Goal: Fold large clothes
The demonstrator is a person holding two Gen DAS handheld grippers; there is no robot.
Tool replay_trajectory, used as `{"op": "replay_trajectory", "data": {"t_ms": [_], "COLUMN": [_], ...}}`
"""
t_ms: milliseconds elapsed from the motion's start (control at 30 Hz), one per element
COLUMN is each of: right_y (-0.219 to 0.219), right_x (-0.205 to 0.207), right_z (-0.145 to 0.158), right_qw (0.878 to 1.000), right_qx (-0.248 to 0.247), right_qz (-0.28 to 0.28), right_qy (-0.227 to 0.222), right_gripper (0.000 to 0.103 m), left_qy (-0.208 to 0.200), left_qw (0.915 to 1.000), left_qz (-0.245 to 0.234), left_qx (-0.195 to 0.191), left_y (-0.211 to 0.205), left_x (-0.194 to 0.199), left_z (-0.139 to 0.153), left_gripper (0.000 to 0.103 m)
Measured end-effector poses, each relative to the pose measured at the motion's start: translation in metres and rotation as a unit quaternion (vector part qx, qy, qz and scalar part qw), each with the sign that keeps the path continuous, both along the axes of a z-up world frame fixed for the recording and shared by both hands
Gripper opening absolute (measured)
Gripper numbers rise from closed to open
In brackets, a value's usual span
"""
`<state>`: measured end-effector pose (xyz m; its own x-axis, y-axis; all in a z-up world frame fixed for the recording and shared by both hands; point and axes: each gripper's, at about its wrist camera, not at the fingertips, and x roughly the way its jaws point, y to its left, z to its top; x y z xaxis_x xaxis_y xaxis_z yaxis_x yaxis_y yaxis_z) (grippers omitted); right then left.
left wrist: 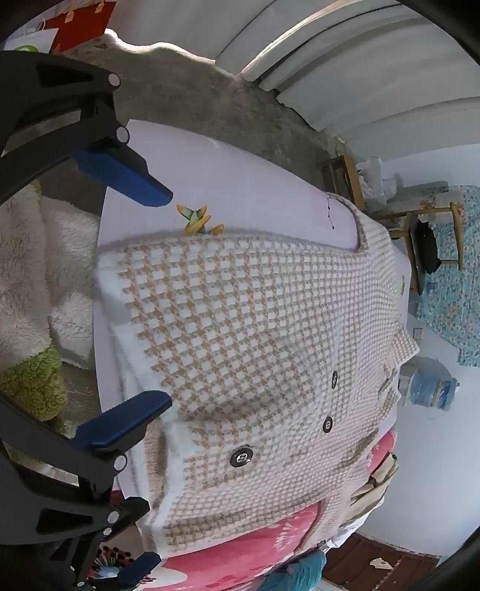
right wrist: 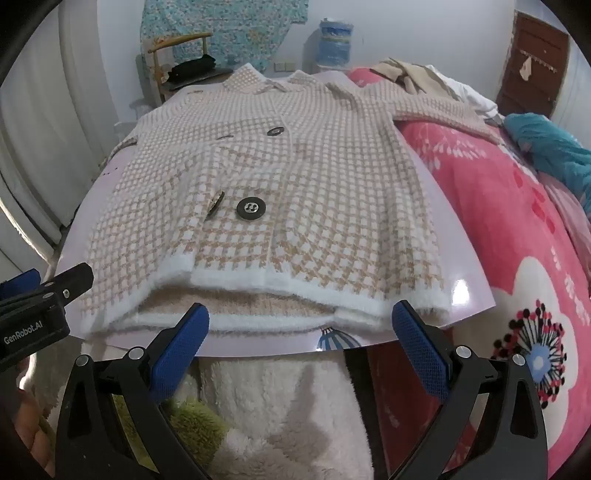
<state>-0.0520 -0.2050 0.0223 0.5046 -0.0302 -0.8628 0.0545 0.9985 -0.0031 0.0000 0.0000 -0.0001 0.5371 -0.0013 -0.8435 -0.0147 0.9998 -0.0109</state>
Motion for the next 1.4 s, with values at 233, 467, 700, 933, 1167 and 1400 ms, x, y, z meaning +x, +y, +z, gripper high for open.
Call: {"op": "replay_trajectory", "data": {"t_ms": [233,467,700,933,1167,1400], "right_y": [0.000,0.004,0.005,0.004,0.002,0.001], "right_x": [0.001,0.006,0.005,0.004,0.004,0.003], "right_z": [-0.002,0.002,0.010,0.008,0.008,0.007], "right_qw": [1.000,1.000,1.000,1.000,1.000,1.000], "right_qx": [-0.006,-0.008,-0.010,-0.010,-0.008,-0.008], "right_qz": [0.000,0.000,0.002,0.001,0.001,0.000], "right_qy": [-0.002,-0.005,-0.010,-0.013,-0.012,-0.012], "right_gripper": [0.095,0.095,0.095,0.095,0.095,0.095], "left_qy": [0.002,0.000,0.000,-0.002,-0.002,-0.002], "left_qw": [1.0000,1.0000,1.0000,1.0000,1.0000,1.0000], "left_qz": [0.000,-0.001,-0.003,0.000,0.000,0.001], "left_qx": [-0.005,-0.006,-0.004,-0.006,-0.006,-0.006], "left_y": [0.000,0.001,0.002,0.003,0.003,0.003], "left_x": [0.000,0.000,0.004,0.002,0.002,0.002], "left_z": [0.000,0.004,0.012,0.009,0.008,0.008], "left_gripper": [0.098,0.098,0.098,0.098,0.098,0.098]}}
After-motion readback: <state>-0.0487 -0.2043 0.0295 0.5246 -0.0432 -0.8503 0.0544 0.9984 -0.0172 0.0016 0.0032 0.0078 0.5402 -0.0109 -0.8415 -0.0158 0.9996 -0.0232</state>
